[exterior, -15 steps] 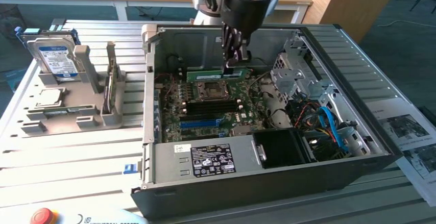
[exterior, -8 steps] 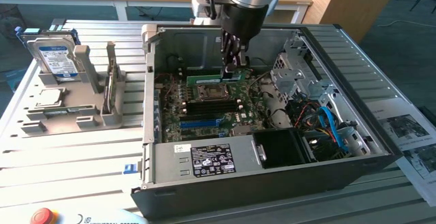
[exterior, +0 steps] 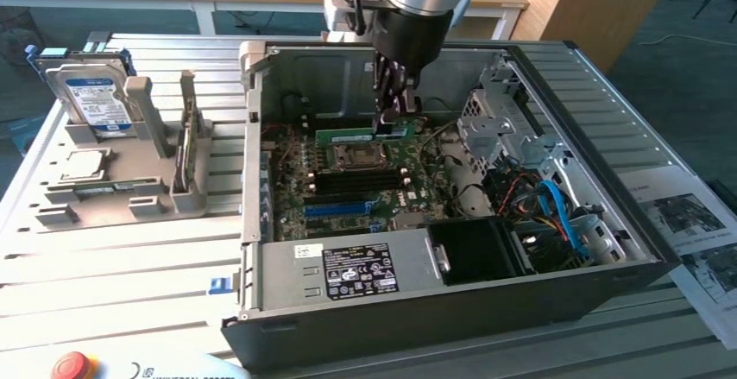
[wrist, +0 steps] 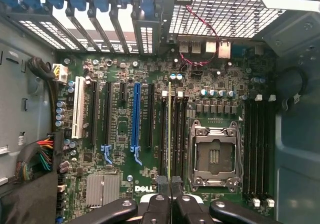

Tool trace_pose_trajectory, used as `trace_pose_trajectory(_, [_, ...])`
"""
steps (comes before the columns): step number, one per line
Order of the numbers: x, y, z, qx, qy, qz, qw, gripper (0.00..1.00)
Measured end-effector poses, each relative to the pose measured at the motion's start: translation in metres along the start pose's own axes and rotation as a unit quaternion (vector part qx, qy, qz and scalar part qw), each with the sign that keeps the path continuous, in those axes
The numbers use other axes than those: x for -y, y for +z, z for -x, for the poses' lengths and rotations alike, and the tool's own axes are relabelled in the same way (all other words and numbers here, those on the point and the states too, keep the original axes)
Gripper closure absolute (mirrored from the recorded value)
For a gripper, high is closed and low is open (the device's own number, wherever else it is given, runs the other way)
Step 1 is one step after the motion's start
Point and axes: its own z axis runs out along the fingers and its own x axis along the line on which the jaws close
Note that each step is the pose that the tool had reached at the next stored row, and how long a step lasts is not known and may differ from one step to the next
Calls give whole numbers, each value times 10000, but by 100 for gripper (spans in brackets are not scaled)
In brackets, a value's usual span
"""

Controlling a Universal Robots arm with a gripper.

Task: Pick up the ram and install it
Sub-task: 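Insert the ram into the slot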

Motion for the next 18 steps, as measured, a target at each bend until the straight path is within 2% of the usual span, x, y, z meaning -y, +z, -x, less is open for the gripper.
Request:
trace_pose_trajectory(10, [1,22,-1,11,222,-6,9998,88])
trace_pose_trajectory(14, [1,23,-1,12,223,-6,9998,88])
trace_pose_trajectory(18, [4,70,-2,12,223,-6,9998,88])
